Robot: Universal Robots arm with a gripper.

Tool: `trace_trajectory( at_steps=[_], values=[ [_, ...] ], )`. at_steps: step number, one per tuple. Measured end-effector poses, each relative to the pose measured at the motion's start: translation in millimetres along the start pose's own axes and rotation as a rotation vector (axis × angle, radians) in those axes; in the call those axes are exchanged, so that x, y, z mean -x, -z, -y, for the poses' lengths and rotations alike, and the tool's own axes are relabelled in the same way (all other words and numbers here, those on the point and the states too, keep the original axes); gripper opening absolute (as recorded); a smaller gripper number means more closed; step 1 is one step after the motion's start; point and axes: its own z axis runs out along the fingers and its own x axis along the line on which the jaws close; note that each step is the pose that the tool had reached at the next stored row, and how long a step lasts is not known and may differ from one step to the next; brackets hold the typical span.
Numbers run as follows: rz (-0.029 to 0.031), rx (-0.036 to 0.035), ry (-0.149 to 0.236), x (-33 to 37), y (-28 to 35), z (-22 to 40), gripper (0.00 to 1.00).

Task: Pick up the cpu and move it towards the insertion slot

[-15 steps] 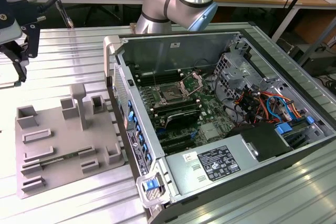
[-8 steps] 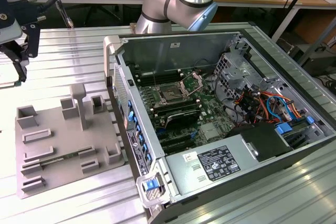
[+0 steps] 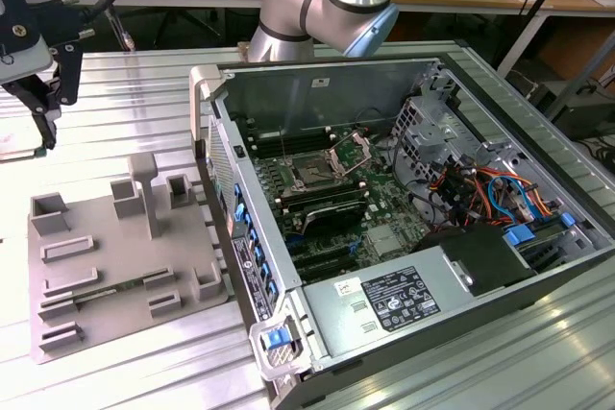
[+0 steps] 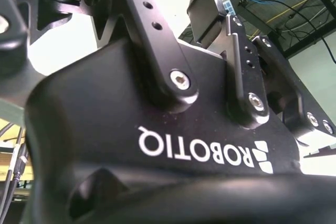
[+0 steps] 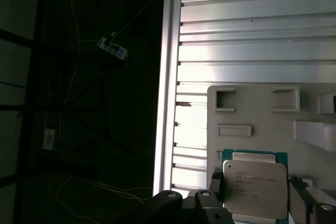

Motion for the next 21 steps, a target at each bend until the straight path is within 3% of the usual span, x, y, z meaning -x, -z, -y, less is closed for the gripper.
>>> trace_trajectory(
  at_steps=[21],
  values=[
    [-0.0001,0.0000,0.000,16.3,0.1,1.0,0.55]
  ],
)
